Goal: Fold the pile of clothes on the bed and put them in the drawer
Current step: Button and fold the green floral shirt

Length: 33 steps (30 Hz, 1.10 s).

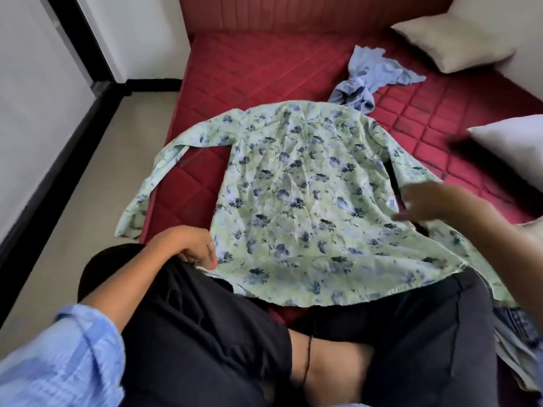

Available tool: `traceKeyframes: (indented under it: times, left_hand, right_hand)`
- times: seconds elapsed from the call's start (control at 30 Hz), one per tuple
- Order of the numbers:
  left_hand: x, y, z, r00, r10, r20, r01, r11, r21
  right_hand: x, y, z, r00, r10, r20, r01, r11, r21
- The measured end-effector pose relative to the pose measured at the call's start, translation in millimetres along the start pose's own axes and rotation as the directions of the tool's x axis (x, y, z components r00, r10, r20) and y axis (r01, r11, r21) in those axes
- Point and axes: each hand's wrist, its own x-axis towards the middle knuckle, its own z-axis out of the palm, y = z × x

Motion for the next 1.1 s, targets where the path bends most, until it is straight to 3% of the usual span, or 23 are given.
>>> traceKeyframes:
  times: [0.13,0.2,0.27,0.3,0.37,0.43,0.47,0.5,0.6,0.73,0.83,0.9,1.0,1.1]
  left_hand:
    - [6,-1,0,0.999,-0.033,-0.012,0.033,0.998,-0.051]
    - [8,-15,-10,0.996,-0.036,-0.078,0.013,0.961,-0.276]
    - [8,-37,-23,0.97,-0.075,-0.231,-0.084,0.788,-0.61]
    - [10,-48,-29,0.948,-0.127,-0.291,-0.152,0.622,-0.768]
    - [18,-68,-40,0.927,-0.218,-0.306,-0.285,0.124,-0.951]
    - [33,-87,-49,0.927,-0.278,-0.251,-0.351,-0.407,-0.844]
    - [44,-95,-52,0.922,-0.314,-0.224,-0.371,-0.563,-0.738]
    - [54,-103,-55,0.917,-0.347,-0.197,-0.387,-0.653,-0.651]
    - [79,-117,-65,0.904,-0.394,-0.167,-0.424,-0.768,-0.481]
    - [103,-126,-79,0.883,-0.44,-0.164,-0.469,-0.803,-0.368]
    - [119,-138,-90,0.873,-0.465,-0.146,-0.487,-0.816,-0.312]
    - [124,-144,-95,0.878,-0.457,-0.143,-0.479,-0.836,-0.268]
    - [126,-145,-98,0.893,-0.422,-0.157,-0.45,-0.86,-0.243]
    - [124,-144,-99,0.892,-0.394,-0.219,-0.438,-0.873,-0.215]
  right_hand:
    - [32,-108,-50,0.969,-0.232,-0.085,0.233,0.973,-0.007]
    - [53,-160,-61,0.932,-0.356,-0.067,0.355,0.935,-0.028]
    - [78,-214,-67,0.879,-0.469,-0.08,0.47,0.882,-0.006]
    - [87,-240,-69,0.848,-0.52,-0.101,0.524,0.852,0.015]
    - [106,-292,-72,0.779,-0.613,-0.131,0.621,0.784,0.025]
    - [130,-341,-73,0.729,-0.663,-0.171,0.675,0.738,0.017]
    - [140,-360,-74,0.722,-0.665,-0.193,0.679,0.734,0.011]
    - [152,-378,-76,0.722,-0.659,-0.211,0.677,0.736,0.017]
    - [185,-416,-90,0.734,-0.601,-0.315,0.649,0.758,0.068]
    - [233,-443,-108,0.672,-0.543,-0.503,0.645,0.763,0.038]
    - [264,-464,-116,0.602,-0.664,-0.445,0.739,0.674,-0.007]
    - [276,-477,-119,0.573,-0.737,-0.359,0.747,0.65,-0.14]
    - [285,-493,-121,0.613,-0.722,-0.32,0.668,0.69,-0.278]
    - [282,-501,-132,0.646,-0.658,-0.388,0.613,0.749,-0.25]
